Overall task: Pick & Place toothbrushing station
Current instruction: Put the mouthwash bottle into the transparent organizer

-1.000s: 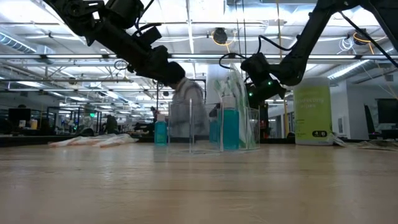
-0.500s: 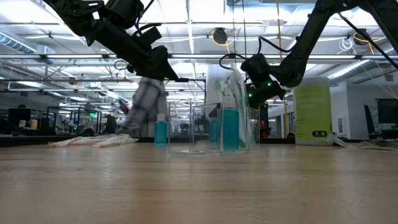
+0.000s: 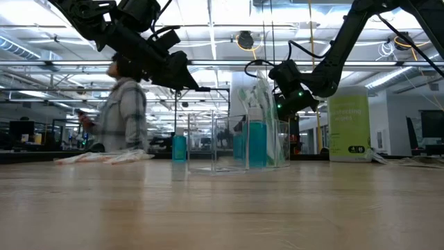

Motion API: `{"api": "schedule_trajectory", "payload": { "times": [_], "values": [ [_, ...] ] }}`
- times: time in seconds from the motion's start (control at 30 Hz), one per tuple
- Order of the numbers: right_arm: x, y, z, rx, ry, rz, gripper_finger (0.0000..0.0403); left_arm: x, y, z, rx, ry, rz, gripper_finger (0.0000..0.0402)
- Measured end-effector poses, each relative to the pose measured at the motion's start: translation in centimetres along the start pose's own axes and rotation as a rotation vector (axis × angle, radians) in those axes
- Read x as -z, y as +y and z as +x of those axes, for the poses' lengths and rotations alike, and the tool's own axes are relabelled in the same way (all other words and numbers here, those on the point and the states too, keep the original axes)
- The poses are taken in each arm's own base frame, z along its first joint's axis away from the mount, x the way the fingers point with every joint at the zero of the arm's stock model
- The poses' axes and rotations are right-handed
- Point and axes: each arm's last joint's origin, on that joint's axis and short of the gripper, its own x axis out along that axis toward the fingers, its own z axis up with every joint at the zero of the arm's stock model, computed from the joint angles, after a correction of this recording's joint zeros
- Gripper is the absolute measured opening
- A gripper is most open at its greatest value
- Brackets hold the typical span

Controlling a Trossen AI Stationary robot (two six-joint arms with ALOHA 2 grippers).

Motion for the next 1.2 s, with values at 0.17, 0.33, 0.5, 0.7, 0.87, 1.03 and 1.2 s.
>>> {"api": "schedule_trajectory", "payload": {
  "times": [0.17, 0.33, 0.5, 0.7, 0.87, 1.03, 1.2],
  "values": [
    [0.0, 0.0, 0.0, 0.000, 0.000, -0.019, 0.0090, 0.0, 0.0, 0.0, 0.000, 0.000, 0.000, 0.0392],
    [0.0, 0.0, 0.0, 0.001, 0.000, -0.022, 0.0092, 0.0, 0.0, 0.0, 0.000, 0.000, 0.001, 0.0392],
    [0.0, 0.0, 0.0, 0.002, -0.003, -0.028, 0.0086, 0.0, 0.0, 0.0, 0.000, 0.000, 0.001, 0.0392],
    [-1.2, 0.1, -0.4, 0.008, -0.062, -0.045, 0.0085, 0.0, 0.0, 0.0, 0.000, 0.000, 0.000, 0.0392],
    [-2.6, 0.3, -1.3, 0.006, -0.105, -0.054, 0.0085, 0.0, 0.0, 0.0, 0.000, 0.000, -0.001, 0.0392],
    [-4.6, 1.3, -2.6, -0.011, -0.155, -0.084, 0.0085, 0.0, 0.0, 0.0, 0.000, 0.000, -0.013, 0.0392],
    [-6.9, 3.2, -4.3, -0.047, -0.204, -0.128, 0.0085, 0.0, 0.0, 0.0, 0.000, 0.000, -0.024, 0.0392]
  ]
}}
